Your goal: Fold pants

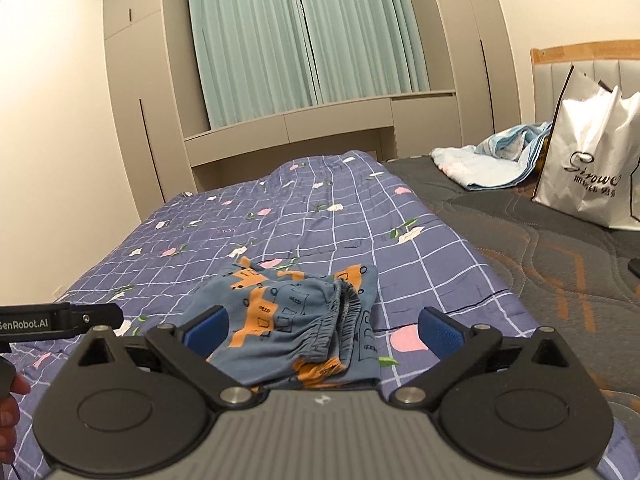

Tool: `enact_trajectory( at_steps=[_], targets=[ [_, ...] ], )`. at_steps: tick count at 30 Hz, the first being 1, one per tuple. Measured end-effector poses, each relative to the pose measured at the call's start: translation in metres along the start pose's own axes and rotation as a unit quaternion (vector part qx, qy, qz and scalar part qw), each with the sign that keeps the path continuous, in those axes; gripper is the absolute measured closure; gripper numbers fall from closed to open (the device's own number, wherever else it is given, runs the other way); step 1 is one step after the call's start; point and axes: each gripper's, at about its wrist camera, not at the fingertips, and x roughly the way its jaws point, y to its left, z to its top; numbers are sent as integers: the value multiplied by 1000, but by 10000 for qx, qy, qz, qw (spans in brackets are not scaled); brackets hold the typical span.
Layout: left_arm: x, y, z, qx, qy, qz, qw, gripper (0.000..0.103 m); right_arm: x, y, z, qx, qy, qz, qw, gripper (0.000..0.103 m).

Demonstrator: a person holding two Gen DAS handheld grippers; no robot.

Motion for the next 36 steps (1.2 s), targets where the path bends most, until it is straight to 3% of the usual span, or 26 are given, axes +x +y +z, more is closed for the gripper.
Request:
enact_trajectory(
  at_steps=[15,26,36],
  targets=[
    [-41,24,-55,-279,34,40,9996,1,-48,18,-44,-81,-168,-209,9996,0],
    [-52,30,-86,-119,-17,257,9996,1,-56,30,-71,-252,-250,-192,9992,0],
    [-51,28,-95,2,-46,329,9994,1,-54,31,-81,-300,-287,-188,9990,0]
  ],
)
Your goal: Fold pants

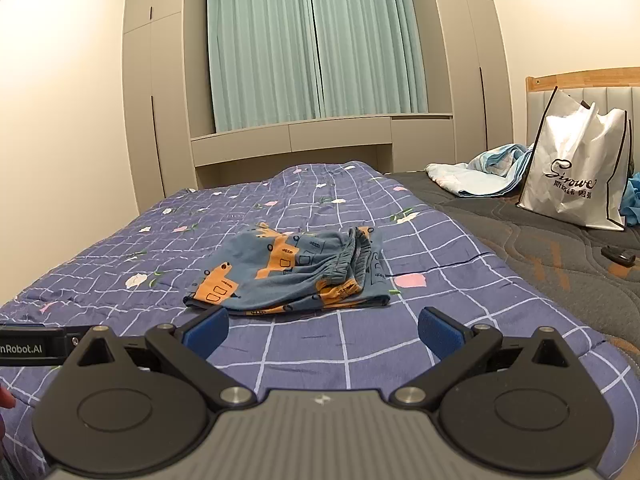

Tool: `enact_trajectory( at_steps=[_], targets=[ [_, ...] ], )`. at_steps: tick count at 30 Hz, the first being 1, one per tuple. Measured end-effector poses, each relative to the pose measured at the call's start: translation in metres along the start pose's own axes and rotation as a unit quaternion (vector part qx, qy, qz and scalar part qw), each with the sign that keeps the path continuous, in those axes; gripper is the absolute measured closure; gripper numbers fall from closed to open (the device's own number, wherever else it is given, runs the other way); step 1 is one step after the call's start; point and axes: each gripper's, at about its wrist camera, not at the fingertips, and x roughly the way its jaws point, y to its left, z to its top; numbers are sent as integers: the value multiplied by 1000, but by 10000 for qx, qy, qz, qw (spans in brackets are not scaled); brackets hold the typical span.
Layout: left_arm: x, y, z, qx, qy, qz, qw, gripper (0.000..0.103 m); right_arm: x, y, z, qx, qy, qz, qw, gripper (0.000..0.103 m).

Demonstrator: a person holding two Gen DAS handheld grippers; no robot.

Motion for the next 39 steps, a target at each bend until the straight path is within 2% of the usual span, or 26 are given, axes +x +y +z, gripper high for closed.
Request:
enact_trajectory(
  at_steps=[30,39],
  targets=[
    [4,1,-2,-28,88,-10,10000,1,5,-3,-9,22,122,-21,9999,0],
    [7,-2,-6,-96,207,169,9996,1,6,-3,-9,24,127,-22,9999,0]
  ],
)
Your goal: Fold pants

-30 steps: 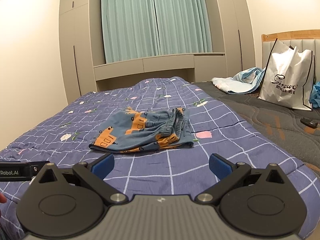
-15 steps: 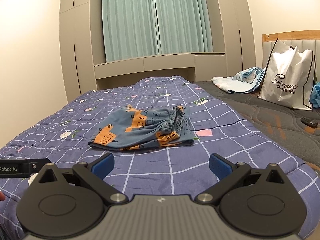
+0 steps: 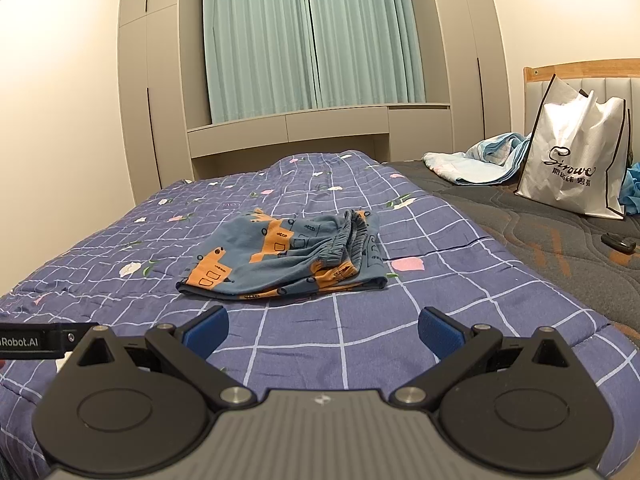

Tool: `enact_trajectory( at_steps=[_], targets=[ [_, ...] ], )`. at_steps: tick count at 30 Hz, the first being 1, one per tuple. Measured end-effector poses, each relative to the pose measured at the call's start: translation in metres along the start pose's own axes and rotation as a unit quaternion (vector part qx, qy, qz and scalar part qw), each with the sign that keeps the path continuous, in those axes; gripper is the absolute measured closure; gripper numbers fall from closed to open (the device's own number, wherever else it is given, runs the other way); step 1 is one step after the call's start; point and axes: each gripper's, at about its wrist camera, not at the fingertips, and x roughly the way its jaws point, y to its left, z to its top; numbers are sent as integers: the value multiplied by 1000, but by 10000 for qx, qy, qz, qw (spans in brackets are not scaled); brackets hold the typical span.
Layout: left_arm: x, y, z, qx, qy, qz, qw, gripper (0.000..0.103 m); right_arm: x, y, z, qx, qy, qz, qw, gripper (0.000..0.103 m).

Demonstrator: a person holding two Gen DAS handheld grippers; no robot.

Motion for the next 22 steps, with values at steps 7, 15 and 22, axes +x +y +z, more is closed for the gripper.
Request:
enact_trajectory(
  at_steps=[7,15,22],
  targets=[
    [-1,2,1,-29,-17,-19,10000,1,1,0,-1,-1,4,4,10000,0],
    [-2,2,1,-12,-27,-33,10000,1,0,0,-3,-3,13,5,10000,0],
    [-1,3,1,-11,-26,-13,10000,1,1,1,-5,-5,35,0,10000,0]
  ],
)
